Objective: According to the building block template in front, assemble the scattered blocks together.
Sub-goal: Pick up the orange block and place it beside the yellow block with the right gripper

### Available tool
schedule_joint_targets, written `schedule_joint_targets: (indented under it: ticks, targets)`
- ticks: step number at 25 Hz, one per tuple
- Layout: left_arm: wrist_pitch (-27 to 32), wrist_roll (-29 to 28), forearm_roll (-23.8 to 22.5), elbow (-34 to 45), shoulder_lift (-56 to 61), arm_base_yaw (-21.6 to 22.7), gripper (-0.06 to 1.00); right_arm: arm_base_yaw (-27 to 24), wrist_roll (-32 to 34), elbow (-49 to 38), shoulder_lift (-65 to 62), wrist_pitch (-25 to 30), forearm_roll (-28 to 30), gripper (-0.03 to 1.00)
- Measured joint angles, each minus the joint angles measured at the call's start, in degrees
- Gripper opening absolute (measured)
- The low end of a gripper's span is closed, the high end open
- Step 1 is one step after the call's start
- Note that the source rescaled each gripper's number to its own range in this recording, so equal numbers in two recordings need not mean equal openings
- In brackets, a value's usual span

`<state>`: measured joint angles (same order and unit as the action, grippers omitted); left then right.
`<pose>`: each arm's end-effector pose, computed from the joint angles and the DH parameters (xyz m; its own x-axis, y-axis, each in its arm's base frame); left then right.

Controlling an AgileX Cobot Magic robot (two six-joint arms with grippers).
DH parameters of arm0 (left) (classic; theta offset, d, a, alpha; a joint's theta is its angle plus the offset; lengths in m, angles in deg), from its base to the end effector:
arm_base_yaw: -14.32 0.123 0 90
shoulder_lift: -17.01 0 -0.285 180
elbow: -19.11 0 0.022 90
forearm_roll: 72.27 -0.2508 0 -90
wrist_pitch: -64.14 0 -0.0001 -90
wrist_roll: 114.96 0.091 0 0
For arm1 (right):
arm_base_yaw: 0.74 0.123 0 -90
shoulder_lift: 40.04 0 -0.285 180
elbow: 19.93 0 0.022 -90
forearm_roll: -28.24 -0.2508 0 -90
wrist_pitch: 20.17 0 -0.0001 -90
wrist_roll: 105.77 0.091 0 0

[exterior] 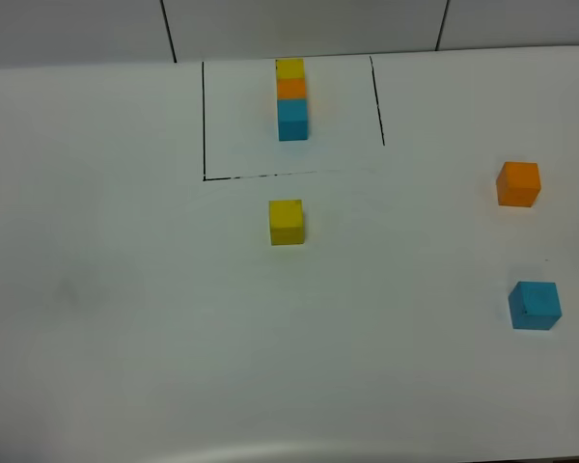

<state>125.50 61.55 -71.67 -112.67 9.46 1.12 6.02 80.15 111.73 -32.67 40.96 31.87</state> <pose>-0.0066 0.0007 0.2781 -0.4585 0.0399 -0.8878 0.2065 0.9764 -0.0628 -0.0061 -0.0058 0.2780 -0.4514 0.0195 -0.8921 -0.0357 0.9986 0.0399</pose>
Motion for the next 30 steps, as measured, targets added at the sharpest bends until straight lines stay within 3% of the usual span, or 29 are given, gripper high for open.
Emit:
schedule_joint_targets:
  ticks: [6, 15, 27, 30]
  targets:
    - [-0.11, 0.0, 0.04, 0.0, 0.0, 0.71, 0.56, 0.0, 0.0, 0.0, 0.0, 0.0, 0.0, 0.7]
    - [-0.11, 0.0, 0.11, 0.0, 0.0, 12.46, 0.39, 0.0, 0.0, 0.0, 0.0, 0.0, 0.0, 0.7]
    - [-0.11, 0.0, 0.13, 0.0, 0.0, 13.23, 0.35, 0.0, 0.0, 0.0, 0.0, 0.0, -0.35, 0.7]
    - [-0.11, 0.0, 0.13, 0.0, 0.0, 13.23, 0.35, 0.0, -1.75, 0.68, 1.81, -0.54, -3.29, 0.7]
